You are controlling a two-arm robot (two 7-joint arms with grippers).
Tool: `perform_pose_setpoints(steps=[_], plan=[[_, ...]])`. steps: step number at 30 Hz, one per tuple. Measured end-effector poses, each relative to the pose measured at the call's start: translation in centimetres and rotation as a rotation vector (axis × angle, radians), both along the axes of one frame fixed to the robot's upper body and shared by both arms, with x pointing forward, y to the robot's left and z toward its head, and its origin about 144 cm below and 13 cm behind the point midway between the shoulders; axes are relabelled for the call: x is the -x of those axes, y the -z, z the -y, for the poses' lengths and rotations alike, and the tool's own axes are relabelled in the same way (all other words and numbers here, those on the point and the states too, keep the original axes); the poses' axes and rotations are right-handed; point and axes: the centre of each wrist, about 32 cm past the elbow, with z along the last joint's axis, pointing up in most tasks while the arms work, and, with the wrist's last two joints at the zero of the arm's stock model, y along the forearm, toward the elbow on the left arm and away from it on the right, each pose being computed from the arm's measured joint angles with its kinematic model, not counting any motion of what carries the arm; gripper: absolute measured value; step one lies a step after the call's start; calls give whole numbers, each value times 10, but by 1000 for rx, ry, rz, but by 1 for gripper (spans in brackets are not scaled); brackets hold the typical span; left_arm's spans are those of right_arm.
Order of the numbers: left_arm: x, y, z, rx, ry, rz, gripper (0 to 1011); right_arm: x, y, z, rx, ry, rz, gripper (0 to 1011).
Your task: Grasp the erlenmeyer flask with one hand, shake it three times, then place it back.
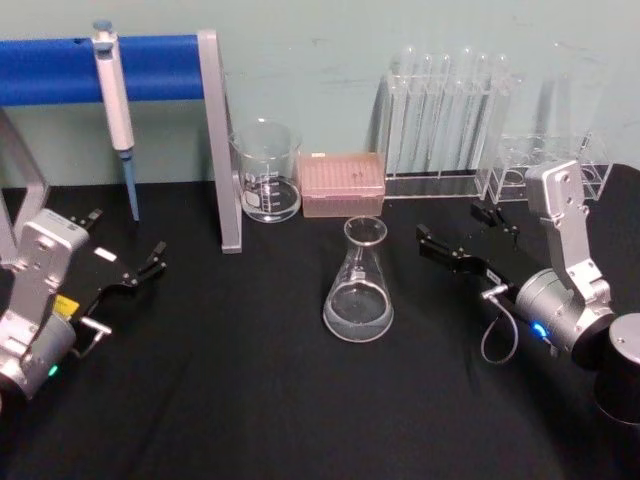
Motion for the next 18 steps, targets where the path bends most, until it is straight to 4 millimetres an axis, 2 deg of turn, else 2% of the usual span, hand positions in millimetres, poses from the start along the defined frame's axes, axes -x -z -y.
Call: perform_pose_setpoints(steps=[18], plan=[[0,0,0,0,0,0,1001,0,1,0,7,1,-6,1003]])
